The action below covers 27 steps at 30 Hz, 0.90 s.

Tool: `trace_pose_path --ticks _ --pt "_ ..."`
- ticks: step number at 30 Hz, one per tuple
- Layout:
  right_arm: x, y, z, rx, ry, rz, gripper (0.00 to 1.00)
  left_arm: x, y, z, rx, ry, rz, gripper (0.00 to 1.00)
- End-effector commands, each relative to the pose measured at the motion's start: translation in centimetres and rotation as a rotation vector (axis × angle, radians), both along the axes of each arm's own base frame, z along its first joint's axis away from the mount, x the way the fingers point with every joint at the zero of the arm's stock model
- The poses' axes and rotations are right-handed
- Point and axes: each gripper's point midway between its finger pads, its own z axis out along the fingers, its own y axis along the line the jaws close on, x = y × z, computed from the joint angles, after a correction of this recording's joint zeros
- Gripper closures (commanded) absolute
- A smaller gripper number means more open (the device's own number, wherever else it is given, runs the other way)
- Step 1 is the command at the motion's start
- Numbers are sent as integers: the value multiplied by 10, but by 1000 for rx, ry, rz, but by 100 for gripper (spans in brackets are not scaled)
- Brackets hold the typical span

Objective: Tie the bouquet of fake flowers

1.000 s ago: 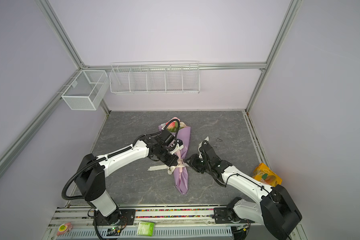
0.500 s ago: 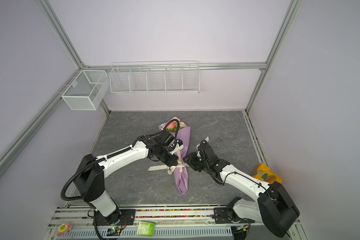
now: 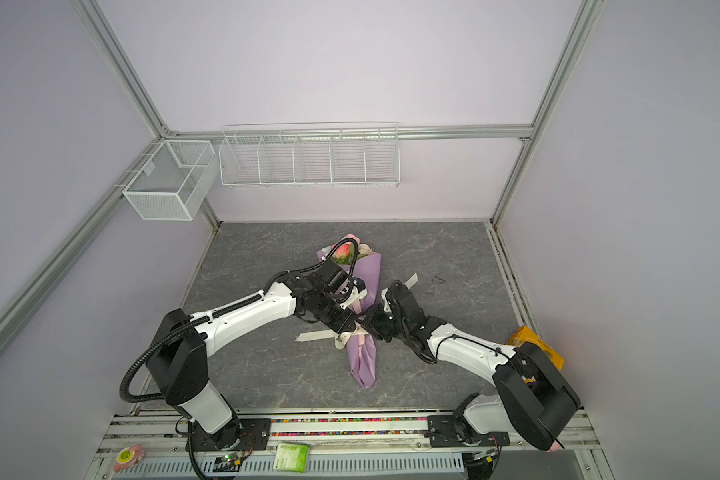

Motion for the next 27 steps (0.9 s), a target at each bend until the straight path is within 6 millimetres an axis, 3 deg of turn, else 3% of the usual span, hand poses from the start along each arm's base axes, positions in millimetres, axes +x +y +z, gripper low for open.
trace_pose_path --ticks 1,6,9,12,14,17,22,27 --pt "1 9 12 50 -4 9 76 -5 0 7 -17 4 -2 100" --pt "-3 5 6 30 5 8 92 -2 0 9 -19 -4 5 100" --pt "-5 0 1 17 10 0 94 -3 0 9 -20 -3 2 98" --pt "-9 -4 -3 3 13 -3 93 -3 3 14 -26 -14 3 88" --pt "-11 -7 -4 -1 12 -6 93 2 5 21 -60 -24 31 75" --pt "-12 -9 -3 -7 7 -5 93 12 10 34 -129 -29 77 67" --pt "-10 -8 1 0 -5 -6 93 35 18 34 -110 -59 96 66" --pt "-9 -6 4 11 -13 -2 94 43 7 18 -55 -17 28 72"
